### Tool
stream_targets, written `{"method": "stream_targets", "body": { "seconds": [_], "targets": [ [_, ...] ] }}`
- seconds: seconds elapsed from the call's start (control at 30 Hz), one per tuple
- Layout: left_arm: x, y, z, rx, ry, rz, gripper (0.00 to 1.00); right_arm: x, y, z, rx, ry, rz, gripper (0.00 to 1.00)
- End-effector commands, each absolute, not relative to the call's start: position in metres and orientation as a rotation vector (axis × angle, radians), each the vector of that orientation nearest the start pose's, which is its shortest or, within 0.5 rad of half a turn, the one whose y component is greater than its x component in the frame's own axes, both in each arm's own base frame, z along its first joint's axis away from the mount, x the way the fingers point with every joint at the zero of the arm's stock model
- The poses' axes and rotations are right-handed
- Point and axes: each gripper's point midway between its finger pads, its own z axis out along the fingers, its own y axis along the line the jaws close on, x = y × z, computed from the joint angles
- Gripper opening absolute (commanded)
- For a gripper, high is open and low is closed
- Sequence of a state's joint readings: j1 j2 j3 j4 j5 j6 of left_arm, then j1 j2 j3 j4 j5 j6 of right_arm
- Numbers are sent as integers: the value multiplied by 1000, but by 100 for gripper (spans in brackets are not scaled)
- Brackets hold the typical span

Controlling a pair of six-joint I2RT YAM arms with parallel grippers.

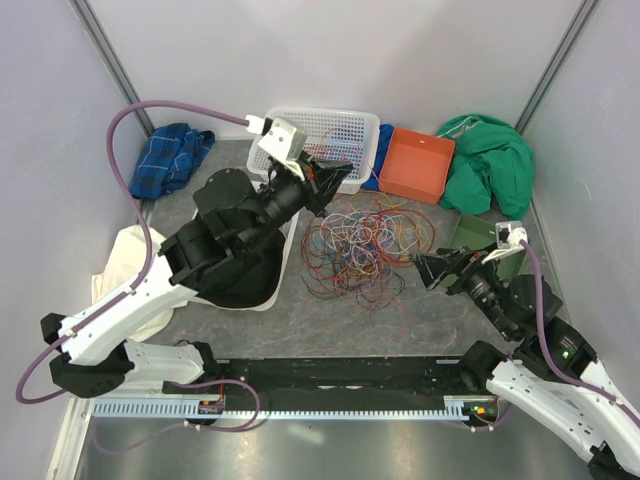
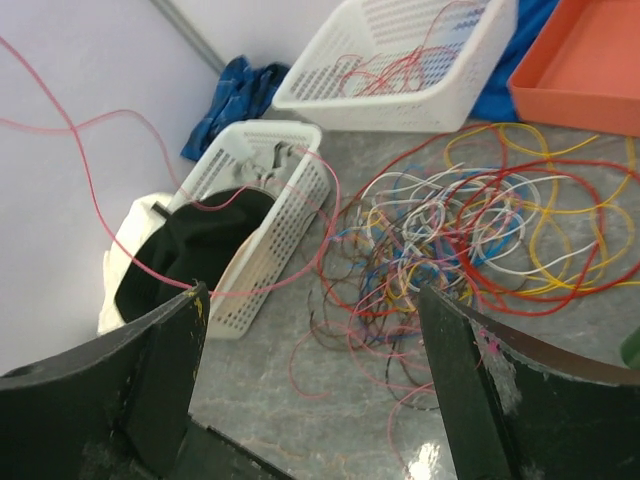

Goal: Untangle the cables

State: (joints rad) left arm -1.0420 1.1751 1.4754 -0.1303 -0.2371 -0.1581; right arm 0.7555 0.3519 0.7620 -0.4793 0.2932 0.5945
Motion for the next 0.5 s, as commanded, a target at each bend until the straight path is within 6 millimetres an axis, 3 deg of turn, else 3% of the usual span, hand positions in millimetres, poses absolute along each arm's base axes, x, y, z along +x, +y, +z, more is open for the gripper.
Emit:
{"method": "stream_targets", "body": {
  "seconds": [0.0, 0.03, 0.1, 0.13, 0.17, 0.2, 0.23, 0.33, 0.47],
  "targets": [
    [233, -310, 500, 466, 1413, -718, 2, 176, 157, 320, 0, 1637, 914, 92],
    [231, -302, 525, 451, 1364, -713, 2, 179, 163, 310, -29, 1668, 904, 93],
    [235, -302, 537, 451, 1357, -681, 2, 185, 168, 294, -41, 1715, 875, 95],
    [233, -294, 563, 431, 1309, -685, 2, 187, 170, 282, -45, 1743, 857, 95],
    [234, -297, 569, 434, 1302, -682, 2, 189, 172, 277, -50, 1750, 860, 98],
    [230, -289, 590, 414, 1263, -697, 2, 190, 175, 271, -54, 1760, 861, 98],
    [228, -288, 598, 408, 1247, -704, 2, 191, 178, 261, -62, 1777, 862, 98],
    [223, -282, 627, 400, 1179, -713, 2, 192, 187, 256, -76, 1765, 896, 98],
    [215, -283, 650, 408, 1117, -758, 2, 199, 194, 270, -93, 1701, 919, 98]
  ]
}}
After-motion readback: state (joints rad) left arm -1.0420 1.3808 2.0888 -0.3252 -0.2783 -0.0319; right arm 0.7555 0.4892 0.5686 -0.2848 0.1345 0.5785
